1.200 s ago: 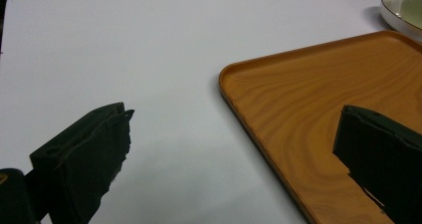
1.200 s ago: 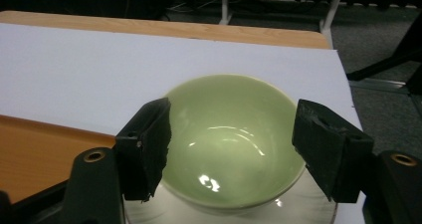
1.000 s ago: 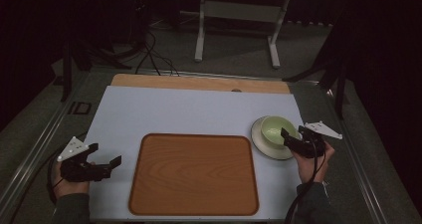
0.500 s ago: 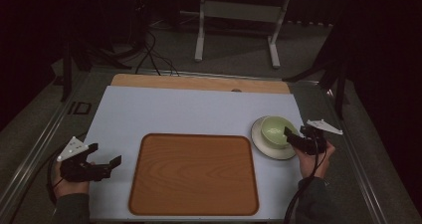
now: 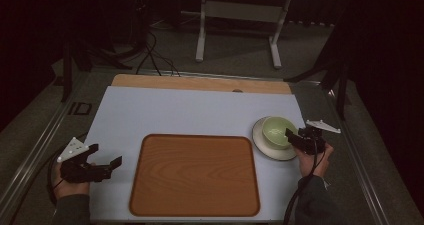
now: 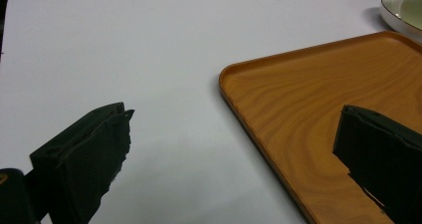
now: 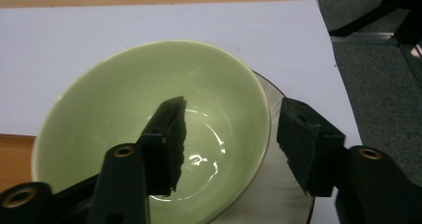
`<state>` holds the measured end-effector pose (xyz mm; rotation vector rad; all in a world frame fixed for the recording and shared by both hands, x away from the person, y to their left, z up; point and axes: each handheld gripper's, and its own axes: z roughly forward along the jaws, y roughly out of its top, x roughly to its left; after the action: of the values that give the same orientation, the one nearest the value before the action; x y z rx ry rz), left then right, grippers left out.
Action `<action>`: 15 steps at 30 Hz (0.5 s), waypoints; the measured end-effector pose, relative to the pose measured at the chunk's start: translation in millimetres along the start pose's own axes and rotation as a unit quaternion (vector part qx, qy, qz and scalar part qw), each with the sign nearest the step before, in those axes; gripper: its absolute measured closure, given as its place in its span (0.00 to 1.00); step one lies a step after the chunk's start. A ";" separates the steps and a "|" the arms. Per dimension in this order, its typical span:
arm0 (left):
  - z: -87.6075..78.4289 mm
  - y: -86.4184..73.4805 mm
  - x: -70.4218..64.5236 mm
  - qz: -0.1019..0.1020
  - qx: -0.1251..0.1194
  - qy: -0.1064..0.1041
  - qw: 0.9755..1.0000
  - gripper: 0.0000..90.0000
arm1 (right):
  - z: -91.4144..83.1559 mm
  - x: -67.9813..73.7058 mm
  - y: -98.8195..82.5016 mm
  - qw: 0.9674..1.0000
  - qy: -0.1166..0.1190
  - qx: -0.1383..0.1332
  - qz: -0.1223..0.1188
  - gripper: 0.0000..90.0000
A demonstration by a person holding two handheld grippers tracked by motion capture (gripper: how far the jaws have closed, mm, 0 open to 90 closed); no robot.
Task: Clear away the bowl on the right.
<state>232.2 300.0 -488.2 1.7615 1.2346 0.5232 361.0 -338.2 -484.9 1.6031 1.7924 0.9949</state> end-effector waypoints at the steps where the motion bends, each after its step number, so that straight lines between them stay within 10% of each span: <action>1: 0.0 0.0 0.0 0.000 0.000 0.000 1.000 0.02 | 0.9 -0.1 -0.3 1.000 -0.001 0.001 0.001 0.53; 15: -0.8 -0.6 0.2 -0.003 -0.002 0.001 1.000 0.02 | 10.6 -4.5 -2.9 0.999 0.002 0.037 0.024 0.70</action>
<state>231.4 300.6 -488.3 1.7531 1.2393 0.5244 368.4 -340.9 -493.9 1.6981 1.8206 0.9649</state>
